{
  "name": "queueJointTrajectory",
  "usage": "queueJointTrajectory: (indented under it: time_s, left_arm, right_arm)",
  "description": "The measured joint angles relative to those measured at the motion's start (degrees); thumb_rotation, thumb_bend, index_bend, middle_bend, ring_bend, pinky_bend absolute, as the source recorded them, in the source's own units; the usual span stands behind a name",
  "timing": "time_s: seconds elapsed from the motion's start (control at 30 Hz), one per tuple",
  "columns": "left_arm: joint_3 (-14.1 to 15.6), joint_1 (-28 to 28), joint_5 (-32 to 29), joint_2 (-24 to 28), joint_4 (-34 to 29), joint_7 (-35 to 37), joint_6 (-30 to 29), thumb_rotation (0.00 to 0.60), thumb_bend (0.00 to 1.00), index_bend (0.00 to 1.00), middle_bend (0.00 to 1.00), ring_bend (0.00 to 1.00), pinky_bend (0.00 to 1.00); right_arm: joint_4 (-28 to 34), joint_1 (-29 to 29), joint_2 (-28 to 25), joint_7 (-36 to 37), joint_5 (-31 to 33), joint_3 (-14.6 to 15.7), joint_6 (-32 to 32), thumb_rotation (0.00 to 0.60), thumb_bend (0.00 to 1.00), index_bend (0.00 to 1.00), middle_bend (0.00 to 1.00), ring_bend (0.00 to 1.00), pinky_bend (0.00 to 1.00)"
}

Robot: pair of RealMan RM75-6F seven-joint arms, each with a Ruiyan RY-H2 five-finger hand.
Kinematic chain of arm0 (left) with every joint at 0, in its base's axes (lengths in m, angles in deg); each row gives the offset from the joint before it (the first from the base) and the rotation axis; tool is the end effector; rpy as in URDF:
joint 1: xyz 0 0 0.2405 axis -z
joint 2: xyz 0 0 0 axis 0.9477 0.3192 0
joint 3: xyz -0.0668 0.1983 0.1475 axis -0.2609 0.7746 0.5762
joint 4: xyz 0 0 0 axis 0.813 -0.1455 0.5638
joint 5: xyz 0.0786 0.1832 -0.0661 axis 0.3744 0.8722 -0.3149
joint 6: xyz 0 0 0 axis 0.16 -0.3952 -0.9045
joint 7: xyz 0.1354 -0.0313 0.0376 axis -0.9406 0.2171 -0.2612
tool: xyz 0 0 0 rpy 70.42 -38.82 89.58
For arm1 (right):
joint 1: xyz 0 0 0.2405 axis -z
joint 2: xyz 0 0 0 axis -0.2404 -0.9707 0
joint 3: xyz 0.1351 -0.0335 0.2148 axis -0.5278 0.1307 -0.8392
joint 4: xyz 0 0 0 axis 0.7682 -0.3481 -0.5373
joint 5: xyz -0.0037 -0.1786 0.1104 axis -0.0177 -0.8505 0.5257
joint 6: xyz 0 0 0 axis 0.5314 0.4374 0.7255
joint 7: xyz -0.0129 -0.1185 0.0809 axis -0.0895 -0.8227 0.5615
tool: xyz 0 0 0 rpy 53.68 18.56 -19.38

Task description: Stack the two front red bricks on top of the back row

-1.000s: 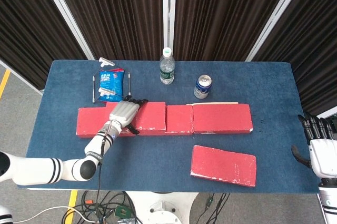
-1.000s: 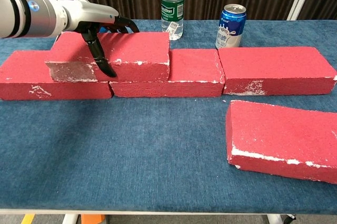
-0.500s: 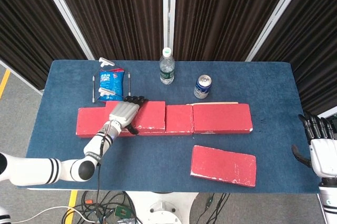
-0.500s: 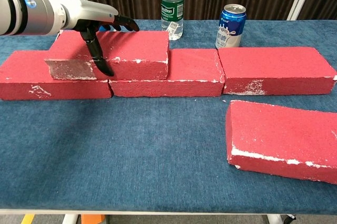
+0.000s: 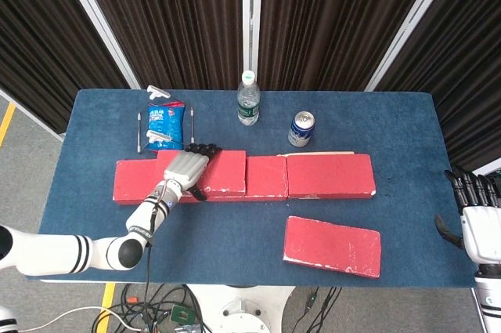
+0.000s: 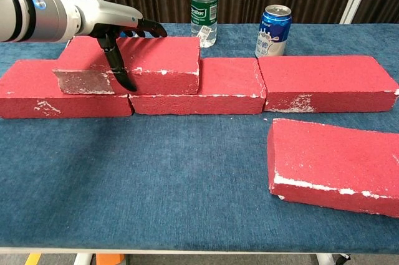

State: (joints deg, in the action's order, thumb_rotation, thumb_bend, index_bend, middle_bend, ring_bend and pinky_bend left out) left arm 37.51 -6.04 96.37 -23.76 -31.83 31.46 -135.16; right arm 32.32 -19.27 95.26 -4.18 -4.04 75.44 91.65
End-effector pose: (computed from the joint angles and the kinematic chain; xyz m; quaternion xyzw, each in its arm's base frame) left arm -0.0795 0.3647 0.0003 -0.7640 -0.4493 -0.2662 0.3788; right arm -0.3140 -0.1949 0.1853 0.5885 -0.3451 0.4054 0.6085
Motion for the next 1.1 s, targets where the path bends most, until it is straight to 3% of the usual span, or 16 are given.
queueJointTrajectory:
  time_s: [0.3,0.53,1.1]
  left_arm:
    - [0.19,0.55,-1.16,0.32,-0.54,-0.87,-0.68,0.600,0.00,0.01,0.00,0.04,0.02]
    - [0.46,1.09,-2.45,0.55,-1.05,-1.67,-0.77,0.600,0.00,0.01,0.00,0.13,0.11]
    - [0.58,1.88,-4.52,0.61,-1.37,-2.42,-1.77,0.600,0.00,0.01,0.00,0.16,0.11]
  right_arm:
    - [-0.14,-0.05,0.02,0.23,0.01,-0.04,-0.03,0.600,0.27,0.00,0.00,0.00,0.00]
    - [-0.15,-0.06,0.01,0.38,-0.13,-0.08,0.14,0.600,0.27,0.00,0.00,0.00,0.00]
    - [-0.46,-0.06,0.09,0.61,0.03,-0.10,0.06,0.600,0.27,0.00,0.00,0.00,0.00]
